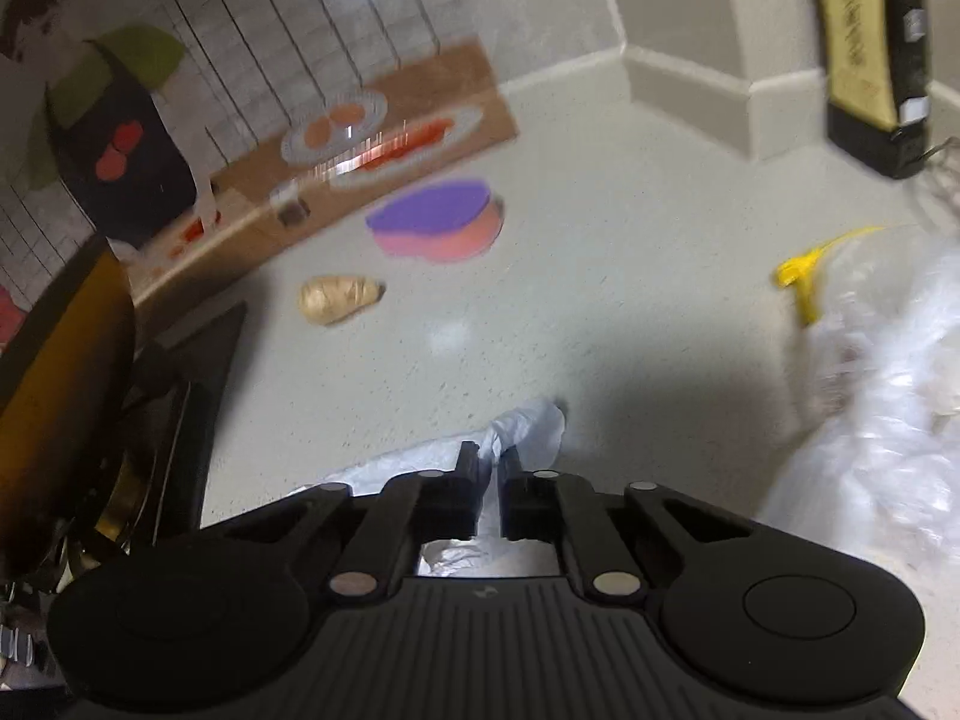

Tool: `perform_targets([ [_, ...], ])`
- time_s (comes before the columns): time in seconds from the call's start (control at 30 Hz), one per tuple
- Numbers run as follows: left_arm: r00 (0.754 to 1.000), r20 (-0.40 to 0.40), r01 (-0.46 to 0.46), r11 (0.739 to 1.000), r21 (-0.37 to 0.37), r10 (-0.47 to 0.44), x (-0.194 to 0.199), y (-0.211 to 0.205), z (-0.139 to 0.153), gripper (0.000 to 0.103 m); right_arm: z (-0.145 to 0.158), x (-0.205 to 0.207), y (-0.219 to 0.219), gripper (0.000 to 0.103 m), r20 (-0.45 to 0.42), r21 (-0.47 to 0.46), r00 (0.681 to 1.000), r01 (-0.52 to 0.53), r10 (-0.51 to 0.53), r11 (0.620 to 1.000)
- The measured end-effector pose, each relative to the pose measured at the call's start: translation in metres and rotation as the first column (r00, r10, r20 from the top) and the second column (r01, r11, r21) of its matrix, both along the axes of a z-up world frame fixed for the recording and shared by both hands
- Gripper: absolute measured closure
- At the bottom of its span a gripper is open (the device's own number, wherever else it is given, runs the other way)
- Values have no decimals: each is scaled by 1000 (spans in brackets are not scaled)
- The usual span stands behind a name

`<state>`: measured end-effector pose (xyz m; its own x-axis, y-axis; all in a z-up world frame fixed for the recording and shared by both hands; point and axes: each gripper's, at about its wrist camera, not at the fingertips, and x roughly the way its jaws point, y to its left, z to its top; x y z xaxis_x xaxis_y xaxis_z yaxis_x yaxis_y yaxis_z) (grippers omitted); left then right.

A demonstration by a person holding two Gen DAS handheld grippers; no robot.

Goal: Collect trash
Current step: 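Grasp the white tissue with the right tool while the left tool grips the tray rim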

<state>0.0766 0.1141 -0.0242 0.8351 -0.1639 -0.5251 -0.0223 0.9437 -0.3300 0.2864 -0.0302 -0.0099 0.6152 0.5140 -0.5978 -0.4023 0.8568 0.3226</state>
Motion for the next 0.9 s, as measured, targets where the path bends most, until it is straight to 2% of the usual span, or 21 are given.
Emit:
perform_targets([
  [0.1, 1000, 5, 6, 1000, -13, -6, 3, -3, -3, 73, 12, -23, -33, 100, 34, 67, 998, 52, -55, 996],
  [0.17, 1000, 13, 11, 1000, -19, -11, 4, -5, -4, 73, 17, -42, -52, 100, 60, 67, 995, 79, -83, 995],
  [0.27, 1000, 25, 13, 999, -32, -13, 6, -7, -6, 73, 22, -76, -77, 100, 115, 24, 987, 108, -110, 994],
  [0.43, 999, 26, 26, 999, -33, -25, 9, -12, -8, 73, 21, -115, -116, 100, 147, -20, 974, 174, -170, 984],
  [0.53, 999, 24, 26, 999, -35, -26, 10, -13, -11, 72, 25, -129, -123, 100, 224, -76, 951, 237, -215, 968],
  [0.6, 999, 23, 25, 999, -39, -24, 10, -12, -11, 73, 23, -131, -121, 98, 242, -111, 949, 232, -200, 966],
  [0.67, 1000, 23, 20, 999, -38, -19, 10, -11, -11, 73, 14, -129, -112, 89, 220, -141, 965, 175, -141, 974],
  [0.73, 1000, 23, 17, 999, -36, -16, 10, -11, -11, 72, 2, -127, -96, 53, 215, -184, 972, 134, -94, 974],
  [0.77, 1000, 23, 16, 999, -34, -15, 10, -11, -11, 72, -4, -127, -87, 47, 226, -211, 971, 124, -75, 970],
  [0.9, 1000, 18, 4, 1000, -22, -4, 11, -12, -9, 72, -27, -121, -57, 44, 256, -324, 966, 121, -36, 938],
])
